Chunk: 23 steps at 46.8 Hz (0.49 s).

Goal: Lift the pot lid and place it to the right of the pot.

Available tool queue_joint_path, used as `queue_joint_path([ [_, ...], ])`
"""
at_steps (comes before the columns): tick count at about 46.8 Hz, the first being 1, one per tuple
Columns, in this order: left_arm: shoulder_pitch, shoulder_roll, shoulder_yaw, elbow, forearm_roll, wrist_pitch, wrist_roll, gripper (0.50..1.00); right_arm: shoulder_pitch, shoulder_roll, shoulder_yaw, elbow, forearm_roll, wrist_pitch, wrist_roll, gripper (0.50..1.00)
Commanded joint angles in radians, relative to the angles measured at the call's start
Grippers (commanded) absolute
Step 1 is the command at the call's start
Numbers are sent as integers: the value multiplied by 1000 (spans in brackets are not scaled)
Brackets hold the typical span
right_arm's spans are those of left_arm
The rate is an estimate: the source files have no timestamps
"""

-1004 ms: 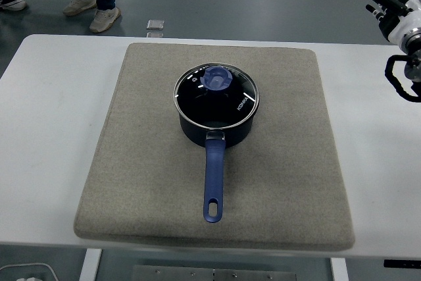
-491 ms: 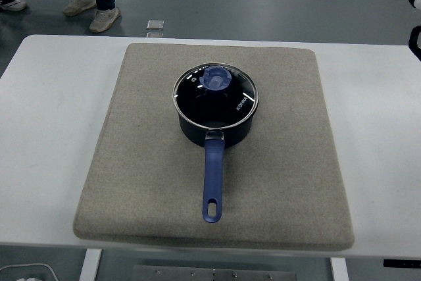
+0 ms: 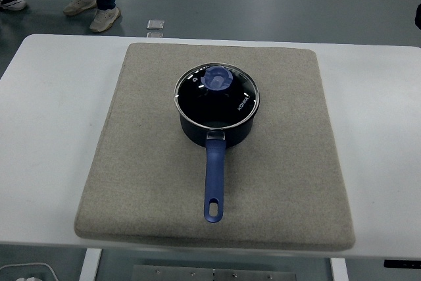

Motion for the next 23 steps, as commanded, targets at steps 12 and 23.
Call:
queue_joint_path([
  [12, 0, 0, 0, 0, 1, 0, 0, 1000, 72, -25, -23, 9, -84, 160, 2, 936],
  [23, 0, 0, 2, 0, 0, 0, 0, 1000, 112, -37, -21, 50, -208, 263, 16, 936],
])
